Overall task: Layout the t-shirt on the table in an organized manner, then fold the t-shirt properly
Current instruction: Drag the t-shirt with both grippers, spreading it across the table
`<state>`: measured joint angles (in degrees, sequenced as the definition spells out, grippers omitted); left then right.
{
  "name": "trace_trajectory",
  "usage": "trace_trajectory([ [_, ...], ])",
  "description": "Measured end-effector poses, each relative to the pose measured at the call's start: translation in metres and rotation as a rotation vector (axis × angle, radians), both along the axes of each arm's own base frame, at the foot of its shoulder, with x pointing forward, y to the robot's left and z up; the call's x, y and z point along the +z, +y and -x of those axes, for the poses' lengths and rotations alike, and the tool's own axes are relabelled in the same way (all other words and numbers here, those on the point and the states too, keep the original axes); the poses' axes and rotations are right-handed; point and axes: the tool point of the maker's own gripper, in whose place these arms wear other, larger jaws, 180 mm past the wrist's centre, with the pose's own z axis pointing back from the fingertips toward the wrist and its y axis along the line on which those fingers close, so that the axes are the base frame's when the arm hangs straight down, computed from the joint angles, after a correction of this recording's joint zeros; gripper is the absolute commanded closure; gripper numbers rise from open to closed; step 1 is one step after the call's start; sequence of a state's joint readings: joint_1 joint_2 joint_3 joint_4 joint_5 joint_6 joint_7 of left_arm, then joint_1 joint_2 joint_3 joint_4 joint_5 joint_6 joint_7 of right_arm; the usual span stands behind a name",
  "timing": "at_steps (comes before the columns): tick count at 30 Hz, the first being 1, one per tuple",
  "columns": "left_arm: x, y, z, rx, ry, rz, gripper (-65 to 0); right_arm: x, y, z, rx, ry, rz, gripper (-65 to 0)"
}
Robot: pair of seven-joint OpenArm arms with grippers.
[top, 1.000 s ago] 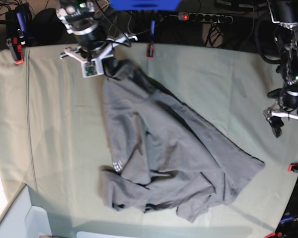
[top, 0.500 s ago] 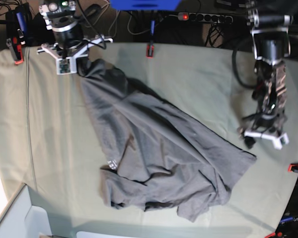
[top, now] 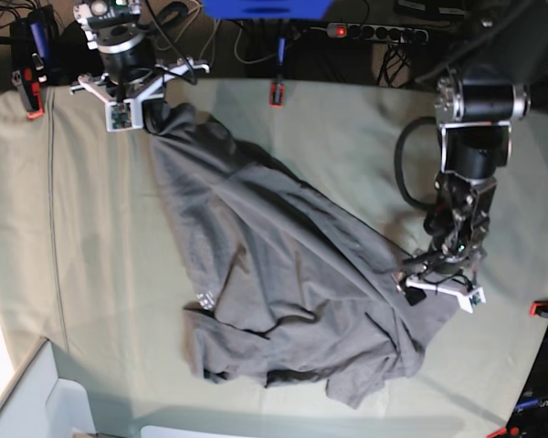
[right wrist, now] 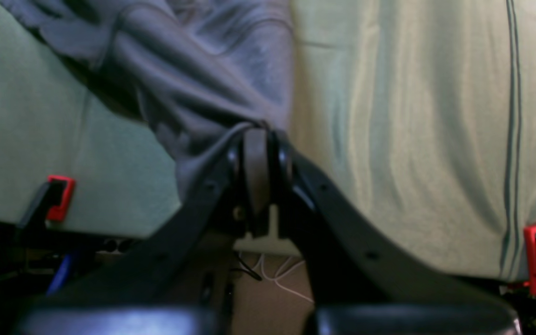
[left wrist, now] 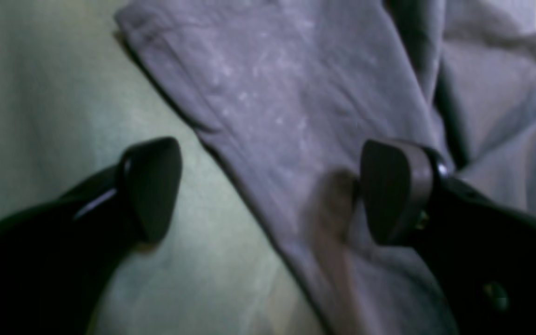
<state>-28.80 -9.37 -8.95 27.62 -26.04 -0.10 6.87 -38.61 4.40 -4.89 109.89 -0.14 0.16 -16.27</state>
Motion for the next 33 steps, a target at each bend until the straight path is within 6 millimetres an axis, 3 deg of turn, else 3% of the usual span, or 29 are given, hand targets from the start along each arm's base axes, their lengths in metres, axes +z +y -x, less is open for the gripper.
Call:
trace_trajectory([
  [4,-0.001,-0.001,0.001,0.003,-0.008,-0.001,-57.9,0.0,0.0,-0.001,0.0,-0.002,0.001,0.0],
  [6,-0.002,-0.001,0.001,0.004,-0.006,-0.001,-52.3,0.0,0.0,-0.002,0.0,-0.002,0.001,0.0],
  [8,-0.003,0.0,0.002,0.007,-0.004,0.0,-39.7,0.001,0.0,-0.003,0.0,-0.005,0.0,0.0],
  [11,-0.006,0.0,0.005,0.011,0.008,0.009,-15.6,0.001,0.0,-0.003,0.0,-0.005,0.001,0.0],
  [14,-0.009,0.004,0.008,0.015,0.022,0.013,0.0,0.001,0.0,-0.003,0.0,-0.006,0.001,0.0],
  [20,-0.002,0.022,0.009,0.035,0.024,0.009,-0.2,0.003,0.0,-0.008,0.0,-0.019,0.0,0.0],
  [25,0.042,0.047,0.009,0.148,-0.16,0.09,-0.2,0.004,0.0,-0.01,0.001,-0.025,0.0,0.0],
  [28,0.054,0.064,0.035,0.169,-0.165,0.108,-0.2,0.007,0.0,-0.015,0.0,-0.038,-0.001,0.0],
  [33,0.094,0.105,0.094,0.238,-0.252,0.083,-0.2,0.014,0.002,-0.02,0.003,-0.064,-0.008,0.0],
])
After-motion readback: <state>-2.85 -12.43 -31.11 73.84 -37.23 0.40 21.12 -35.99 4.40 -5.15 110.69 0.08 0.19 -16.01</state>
